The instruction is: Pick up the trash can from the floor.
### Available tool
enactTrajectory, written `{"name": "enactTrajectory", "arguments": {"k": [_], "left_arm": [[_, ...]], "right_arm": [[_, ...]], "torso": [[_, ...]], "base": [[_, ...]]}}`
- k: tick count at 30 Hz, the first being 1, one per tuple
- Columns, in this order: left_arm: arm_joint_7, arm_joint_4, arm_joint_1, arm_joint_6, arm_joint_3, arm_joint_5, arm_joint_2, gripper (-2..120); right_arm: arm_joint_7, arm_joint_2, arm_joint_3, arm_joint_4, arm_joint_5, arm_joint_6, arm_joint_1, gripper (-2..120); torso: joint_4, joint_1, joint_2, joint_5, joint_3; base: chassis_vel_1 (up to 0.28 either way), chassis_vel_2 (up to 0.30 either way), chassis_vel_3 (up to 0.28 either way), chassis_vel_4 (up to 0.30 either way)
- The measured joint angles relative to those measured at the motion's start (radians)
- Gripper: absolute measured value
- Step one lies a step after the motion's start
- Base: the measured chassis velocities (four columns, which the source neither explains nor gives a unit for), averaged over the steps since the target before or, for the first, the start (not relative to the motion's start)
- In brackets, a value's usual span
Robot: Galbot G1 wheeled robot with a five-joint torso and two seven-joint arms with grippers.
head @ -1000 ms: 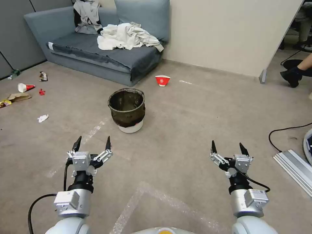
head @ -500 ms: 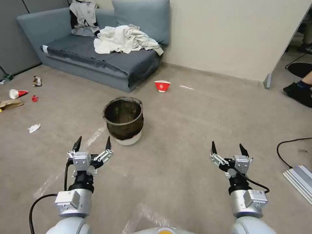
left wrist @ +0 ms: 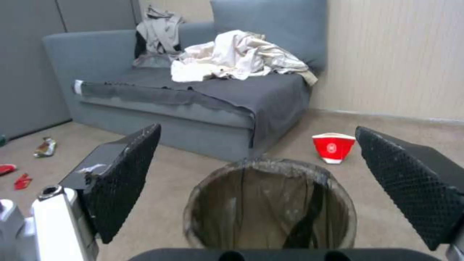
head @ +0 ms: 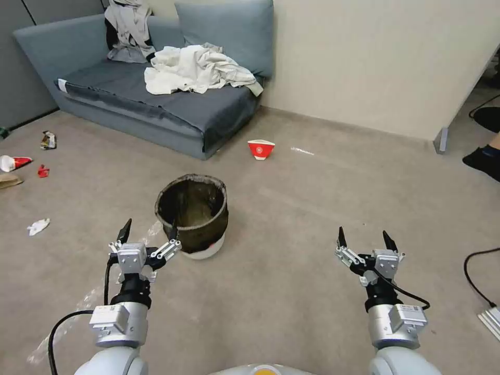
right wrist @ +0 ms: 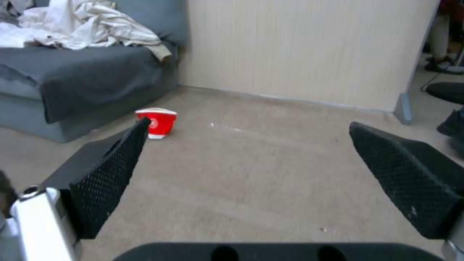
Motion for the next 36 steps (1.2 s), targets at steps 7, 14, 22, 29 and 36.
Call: {"name": "enactTrajectory", "arguments": {"k": [7,14,22,29,36], "left_arm": [[0.0,0.006,-0.006,0.0,-0.001,-0.001,0.002,100],[-0.004,0.011,-0.024,0.027,-0.015,-0.006,0.008,100],[-0.021,0.03,-0.119,0.234,-0.094,-0.105,0.033,100],[-0.031,0.14,-0.222,0.402,-0.129,-0.23,0.093,100],[-0.097,0.228,-0.311,0.5,-0.116,-0.318,0.14,100]], "right_arm": [[0.003,0.001,-0.005,-0.006,-0.003,-0.001,0.003,100],[0.003,-0.001,-0.012,-0.016,-0.002,0.011,0.013,100],[0.012,-0.004,-0.009,-0.031,0.001,0.004,0.033,100],[0.014,-0.006,-0.006,-0.049,0.002,0.0,0.04,100],[0.03,-0.006,-0.004,-0.069,0.002,0.003,0.04,100]], "torso": [[0.0001,0.0,0.0,0.0002,0.0],[-0.0001,0.0,0.0,0.0,0.0],[0.0,0.0,0.0,0.0001,0.0],[0.0001,0.0,0.0,0.0001,0.0],[0.0,0.0,0.0,0.0002,0.0]], "base": [[-0.176,0.189,0.184,-0.17],[-0.15,0.139,0.131,-0.156],[0.001,0.008,0.008,-0.01],[0.0,0.0,0.0,0.0],[0.0,0.0,0.0,0.0]]}}
